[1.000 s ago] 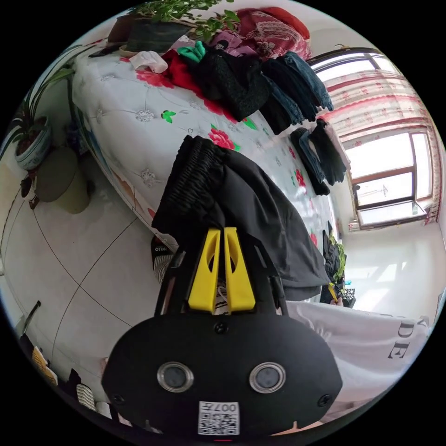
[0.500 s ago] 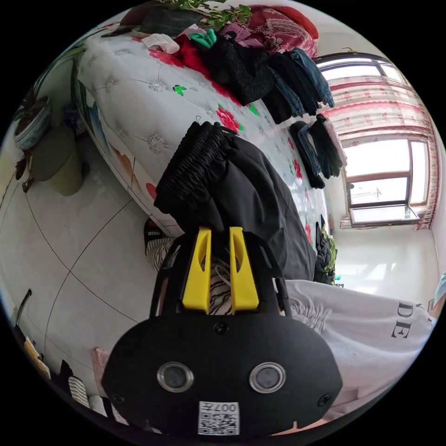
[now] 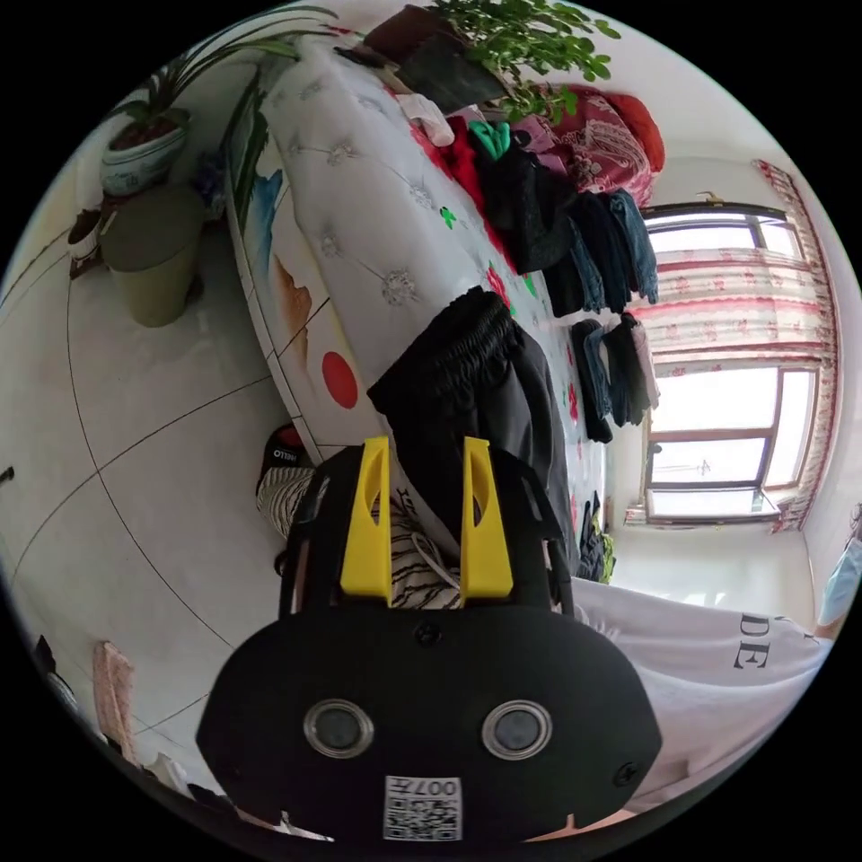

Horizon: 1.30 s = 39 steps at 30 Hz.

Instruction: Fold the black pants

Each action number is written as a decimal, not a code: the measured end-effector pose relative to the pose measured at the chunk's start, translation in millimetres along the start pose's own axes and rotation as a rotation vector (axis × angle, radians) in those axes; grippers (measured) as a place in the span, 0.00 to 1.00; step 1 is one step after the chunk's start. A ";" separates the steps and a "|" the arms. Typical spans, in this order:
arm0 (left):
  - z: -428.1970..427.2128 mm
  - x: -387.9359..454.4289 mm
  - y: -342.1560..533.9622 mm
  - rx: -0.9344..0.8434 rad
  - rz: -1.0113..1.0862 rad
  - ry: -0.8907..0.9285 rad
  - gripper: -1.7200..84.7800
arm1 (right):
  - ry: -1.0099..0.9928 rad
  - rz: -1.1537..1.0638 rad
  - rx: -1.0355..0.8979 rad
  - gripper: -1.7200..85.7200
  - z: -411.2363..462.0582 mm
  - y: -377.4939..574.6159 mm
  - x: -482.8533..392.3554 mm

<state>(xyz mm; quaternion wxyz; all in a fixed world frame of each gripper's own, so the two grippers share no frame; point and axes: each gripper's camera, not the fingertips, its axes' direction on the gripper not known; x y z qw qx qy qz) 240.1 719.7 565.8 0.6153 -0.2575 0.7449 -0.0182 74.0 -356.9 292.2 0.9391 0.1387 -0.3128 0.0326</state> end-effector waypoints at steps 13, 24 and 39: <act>57.5 16.0 -59.4 -0.163 0.087 -0.004 0.09 | -0.061 -0.533 -0.078 0.02 63.1 47.9 -195.0; 48.0 -30.5 -46.8 -0.097 -0.010 0.074 0.16 | 0.106 -1.379 -1.121 0.06 318.9 373.2 -312.7; 113.8 -64.1 -61.9 -0.041 -0.113 0.273 0.13 | 0.141 -1.413 -1.117 0.11 388.8 430.9 -325.0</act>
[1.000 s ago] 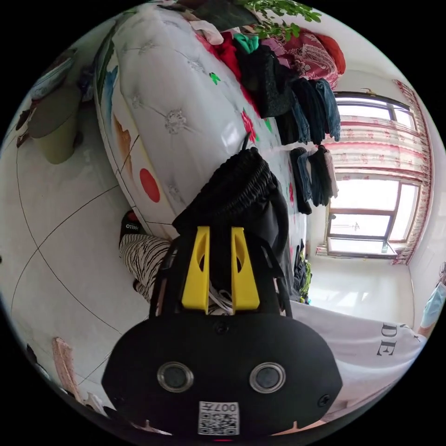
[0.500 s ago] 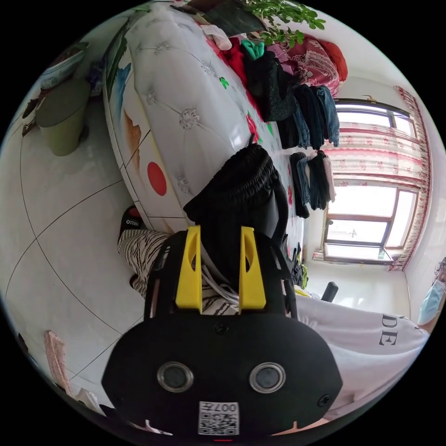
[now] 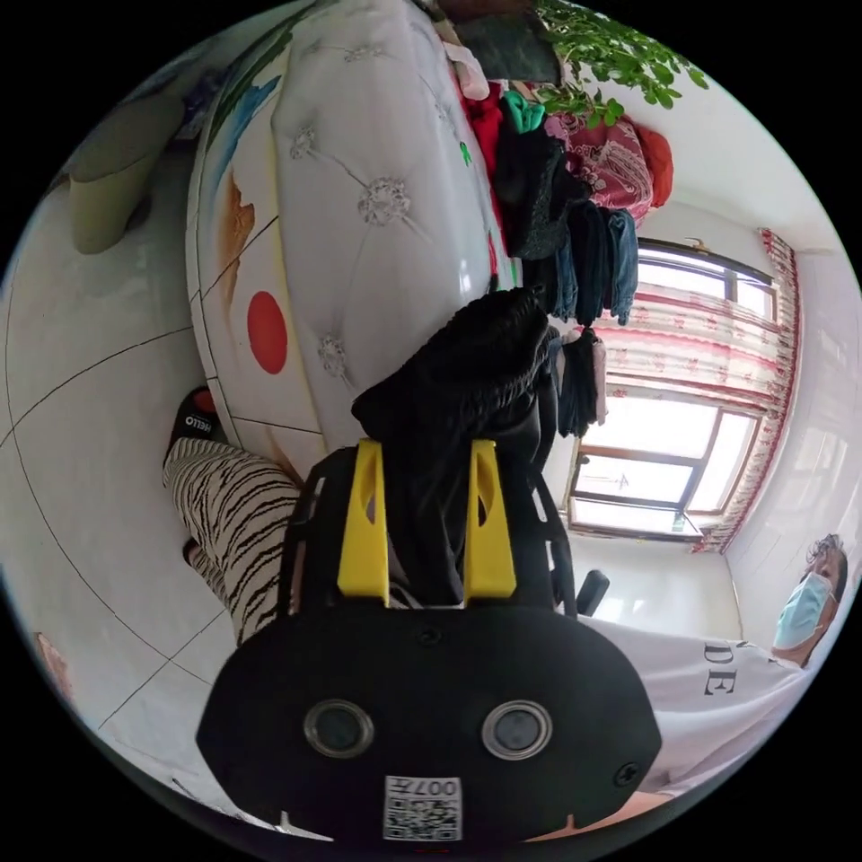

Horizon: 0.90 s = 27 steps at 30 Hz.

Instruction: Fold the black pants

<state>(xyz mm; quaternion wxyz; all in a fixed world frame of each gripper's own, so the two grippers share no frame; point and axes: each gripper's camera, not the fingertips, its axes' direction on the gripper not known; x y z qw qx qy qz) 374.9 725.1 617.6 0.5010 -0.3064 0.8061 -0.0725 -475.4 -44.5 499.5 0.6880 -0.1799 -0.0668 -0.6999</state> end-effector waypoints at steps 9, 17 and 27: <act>0.1 24.8 20.5 0.163 0.077 0.141 0.07 | -0.040 0.163 0.136 0.12 -26.7 37.4 49.4; 69.1 186.9 11.1 0.024 0.625 0.063 0.07 | -0.052 0.297 0.293 0.12 -62.2 96.0 90.4; 366.1 326.3 191.6 -0.979 1.214 0.231 0.11 | -0.060 0.731 0.613 0.14 -113.4 262.1 168.9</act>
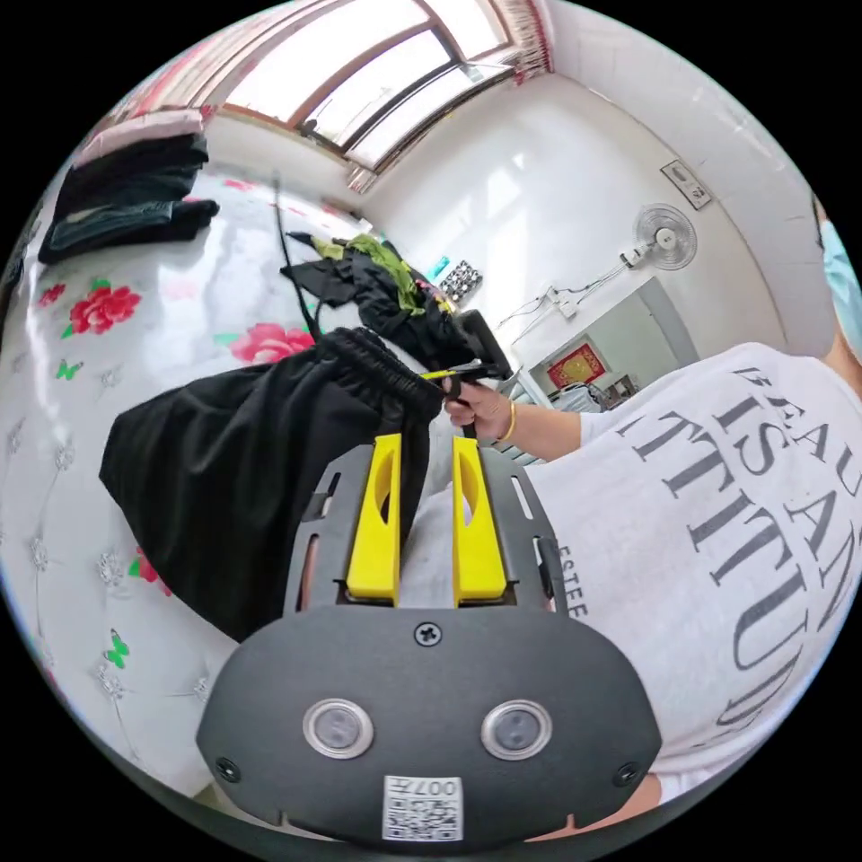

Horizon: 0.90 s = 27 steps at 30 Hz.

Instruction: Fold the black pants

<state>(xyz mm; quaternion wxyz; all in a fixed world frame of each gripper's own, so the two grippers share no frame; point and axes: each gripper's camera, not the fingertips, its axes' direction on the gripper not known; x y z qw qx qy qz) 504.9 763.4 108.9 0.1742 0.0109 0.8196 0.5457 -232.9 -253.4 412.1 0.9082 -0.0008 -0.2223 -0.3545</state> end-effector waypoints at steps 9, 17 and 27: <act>1.7 -111.1 52.5 0.079 -0.436 -0.252 0.16 | -0.156 0.249 -0.021 0.16 -15.4 32.8 99.3; 67.5 -222.5 53.5 0.006 -0.712 -0.084 0.09 | -0.341 0.309 -0.102 0.15 16.0 4.5 123.3; 11.2 -283.2 -97.5 0.114 -0.467 0.060 0.03 | -0.413 0.089 0.086 0.13 -55.1 -132.5 49.8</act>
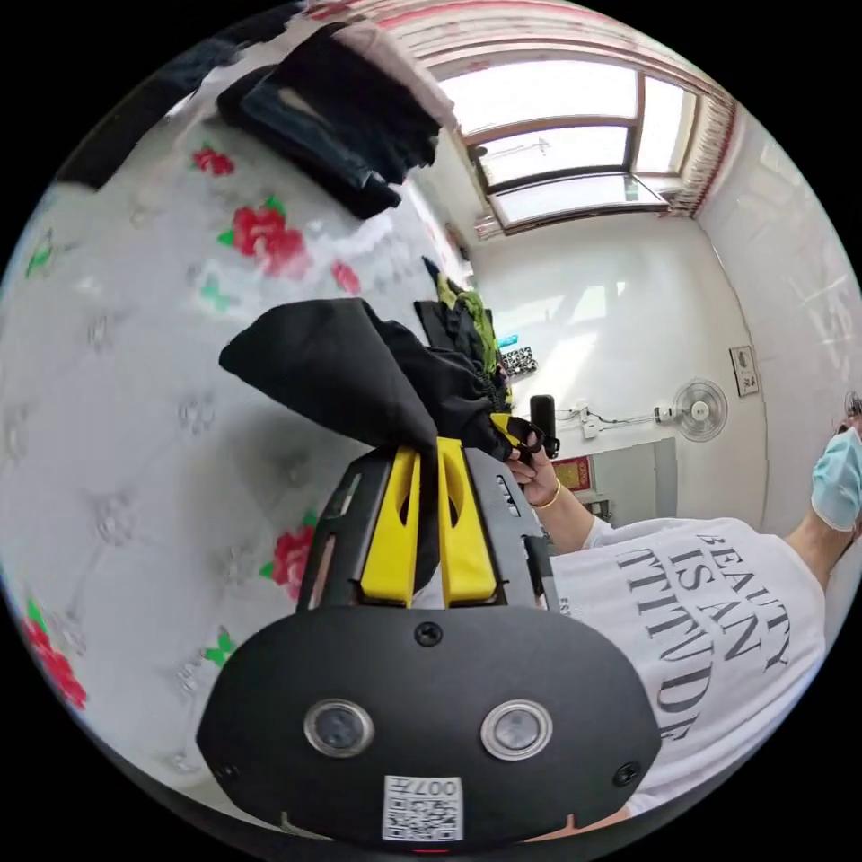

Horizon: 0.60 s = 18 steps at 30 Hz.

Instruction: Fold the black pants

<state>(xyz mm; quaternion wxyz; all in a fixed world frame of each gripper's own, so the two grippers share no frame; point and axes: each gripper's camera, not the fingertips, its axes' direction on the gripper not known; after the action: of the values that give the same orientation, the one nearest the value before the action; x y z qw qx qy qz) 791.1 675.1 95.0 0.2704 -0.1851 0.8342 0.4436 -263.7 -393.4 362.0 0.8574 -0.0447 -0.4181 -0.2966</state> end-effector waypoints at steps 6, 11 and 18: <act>-103.4 80.6 -189.1 0.175 0.353 -0.060 0.05 | -0.062 -0.293 0.255 0.13 -42.4 -174.0 -126.7; -163.9 112.3 -343.6 0.350 0.347 -0.273 0.11 | 0.078 -0.344 0.446 0.14 -46.4 -318.8 -194.3; -68.2 4.9 -299.1 0.238 0.297 -0.798 0.11 | 0.307 -0.183 0.171 0.13 84.3 -300.2 -58.0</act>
<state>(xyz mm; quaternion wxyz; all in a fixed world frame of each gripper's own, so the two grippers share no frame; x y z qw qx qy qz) 931.8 456.6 -68.1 0.5241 0.1553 0.7272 0.4152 -513.4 -584.9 321.8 0.8812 0.1124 -0.3086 -0.3399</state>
